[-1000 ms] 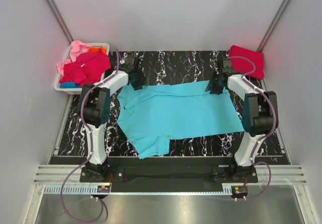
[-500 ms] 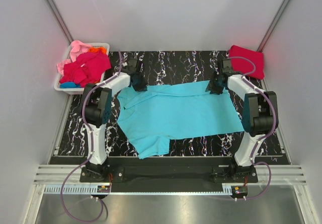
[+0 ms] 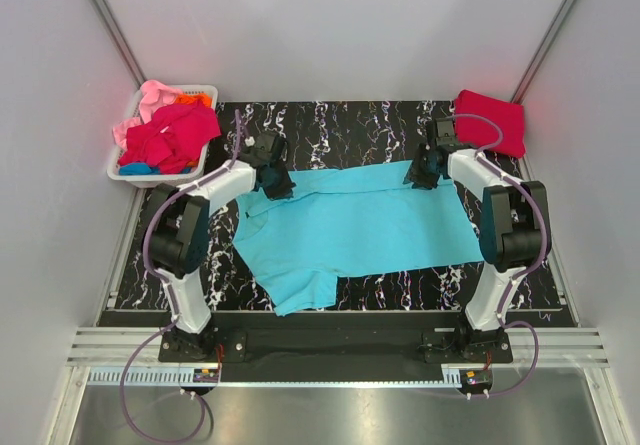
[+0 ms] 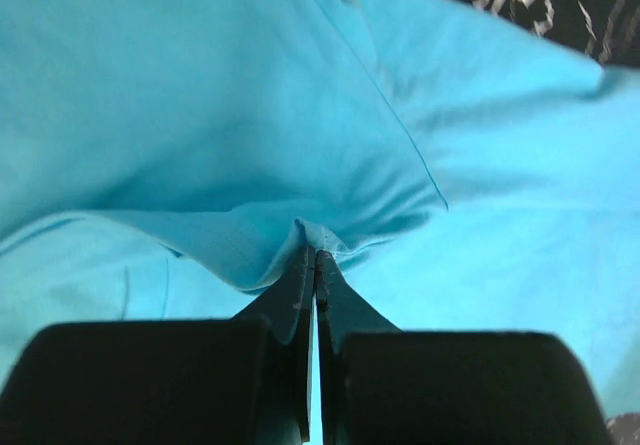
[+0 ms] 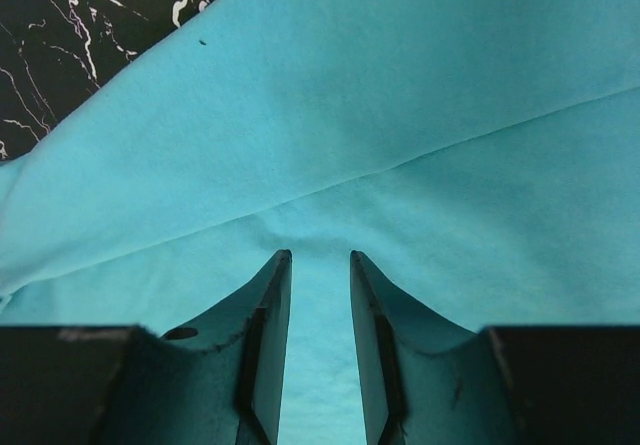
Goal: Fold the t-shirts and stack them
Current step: Fold the tshirt
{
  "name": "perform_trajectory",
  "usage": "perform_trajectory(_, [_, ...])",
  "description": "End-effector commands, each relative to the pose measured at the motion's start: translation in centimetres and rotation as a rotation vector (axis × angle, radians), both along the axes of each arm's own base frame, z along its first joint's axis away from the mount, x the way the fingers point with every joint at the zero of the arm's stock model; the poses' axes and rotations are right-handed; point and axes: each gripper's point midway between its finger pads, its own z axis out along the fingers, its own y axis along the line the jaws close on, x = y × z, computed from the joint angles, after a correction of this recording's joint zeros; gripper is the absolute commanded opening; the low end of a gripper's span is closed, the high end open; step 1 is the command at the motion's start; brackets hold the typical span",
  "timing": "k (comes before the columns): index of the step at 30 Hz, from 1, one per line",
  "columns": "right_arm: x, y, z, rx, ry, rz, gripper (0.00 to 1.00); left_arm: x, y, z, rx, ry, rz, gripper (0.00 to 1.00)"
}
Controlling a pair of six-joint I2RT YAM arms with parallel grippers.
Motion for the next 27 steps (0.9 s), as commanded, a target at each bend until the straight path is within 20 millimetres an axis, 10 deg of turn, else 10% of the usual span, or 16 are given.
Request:
perform_trajectory(1, [0.4,0.5,1.8,-0.005,-0.055,-0.008,0.36,-1.0,0.0,1.6,0.011,-0.05,0.001,0.0])
perform_trajectory(8, [0.5,0.6,2.2,-0.012,-0.064,-0.009,0.36,-3.3,-0.3,0.7,0.029,-0.027,-0.016,0.0])
perform_trajectory(16, [0.8,0.7,2.3,-0.006,-0.068,-0.008,0.36,-5.5,0.8,0.3,0.067,-0.065,0.005,0.32])
perform_trajectory(27, [1.1,1.0,2.2,-0.009,-0.067,-0.002,0.36,-4.4,0.2,4.9,0.03,-0.255,-0.058,0.32])
